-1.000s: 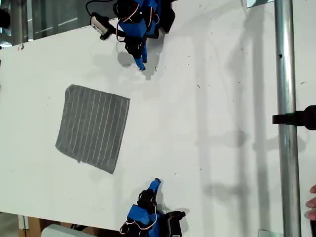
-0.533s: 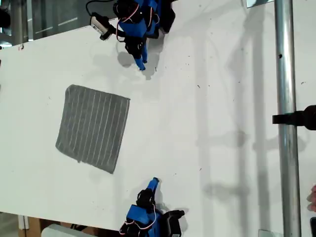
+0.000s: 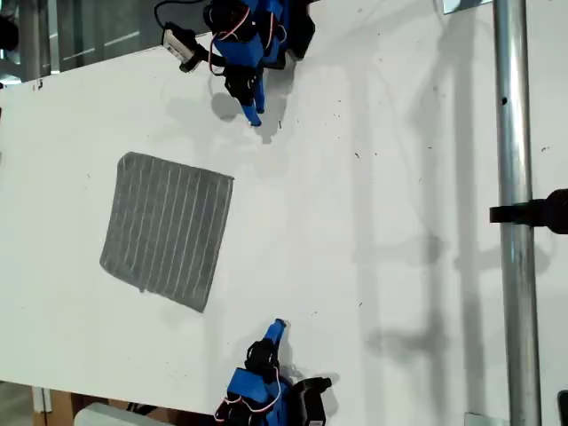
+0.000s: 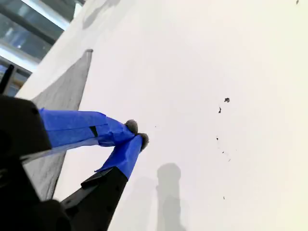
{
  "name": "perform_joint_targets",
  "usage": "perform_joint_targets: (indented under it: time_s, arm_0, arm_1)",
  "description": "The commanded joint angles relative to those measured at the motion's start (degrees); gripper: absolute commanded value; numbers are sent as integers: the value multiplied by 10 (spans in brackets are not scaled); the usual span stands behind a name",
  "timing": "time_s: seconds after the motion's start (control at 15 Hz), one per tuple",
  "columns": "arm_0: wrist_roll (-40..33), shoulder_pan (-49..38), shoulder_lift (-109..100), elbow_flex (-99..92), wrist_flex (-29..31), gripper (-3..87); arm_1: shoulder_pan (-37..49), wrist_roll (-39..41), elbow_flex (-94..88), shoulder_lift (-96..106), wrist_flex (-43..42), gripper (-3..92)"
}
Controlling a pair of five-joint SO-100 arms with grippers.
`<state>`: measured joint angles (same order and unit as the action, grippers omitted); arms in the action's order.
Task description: Grasp corners of a towel and fold twice.
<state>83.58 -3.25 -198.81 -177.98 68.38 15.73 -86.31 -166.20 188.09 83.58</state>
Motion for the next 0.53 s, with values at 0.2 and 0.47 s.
perform_joint_targets:
  time_s: [0.2, 0.47]
  arm_0:
    - [14, 2, -4, -7, -6, -29]
    - [21, 4, -4, -7, -6, -29]
  arm_1:
    - [-3, 8, 6, 1, 4, 143]
    - [67, 4, 7, 2, 4, 145]
